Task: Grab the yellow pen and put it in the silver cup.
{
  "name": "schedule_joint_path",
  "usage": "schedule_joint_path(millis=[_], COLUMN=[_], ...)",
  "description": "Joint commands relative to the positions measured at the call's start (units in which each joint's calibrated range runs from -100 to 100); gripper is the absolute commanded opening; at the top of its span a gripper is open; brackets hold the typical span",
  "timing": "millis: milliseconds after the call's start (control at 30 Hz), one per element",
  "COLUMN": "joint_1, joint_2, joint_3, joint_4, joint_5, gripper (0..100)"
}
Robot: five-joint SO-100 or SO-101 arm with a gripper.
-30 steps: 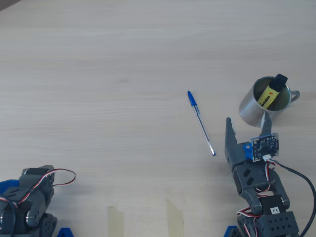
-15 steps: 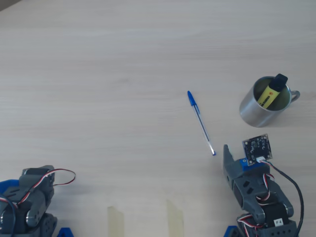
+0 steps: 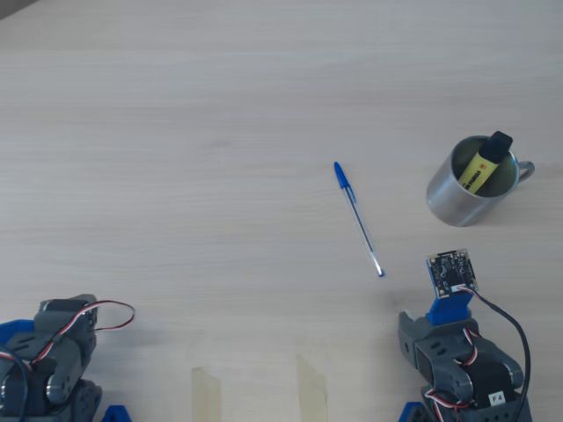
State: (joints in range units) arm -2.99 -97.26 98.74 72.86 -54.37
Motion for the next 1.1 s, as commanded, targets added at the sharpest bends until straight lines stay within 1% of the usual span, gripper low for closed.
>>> schedule_joint_path(millis=[0,100,200,500,567,1067], joint_1=[1.25,2.21,2.64,5.35,5.26,4.74], joint_2=[-0.58,-0.58,-0.58,-0.58,-0.58,-0.17], joint_3=[0.99,0.99,0.99,0.99,0.99,0.99], joint_4=[2.34,2.34,2.34,2.43,2.43,2.34], joint_5=[-0.46,-0.40,-0.30,2.66,2.61,2.66], gripper=[28,27,23,5,2,3])
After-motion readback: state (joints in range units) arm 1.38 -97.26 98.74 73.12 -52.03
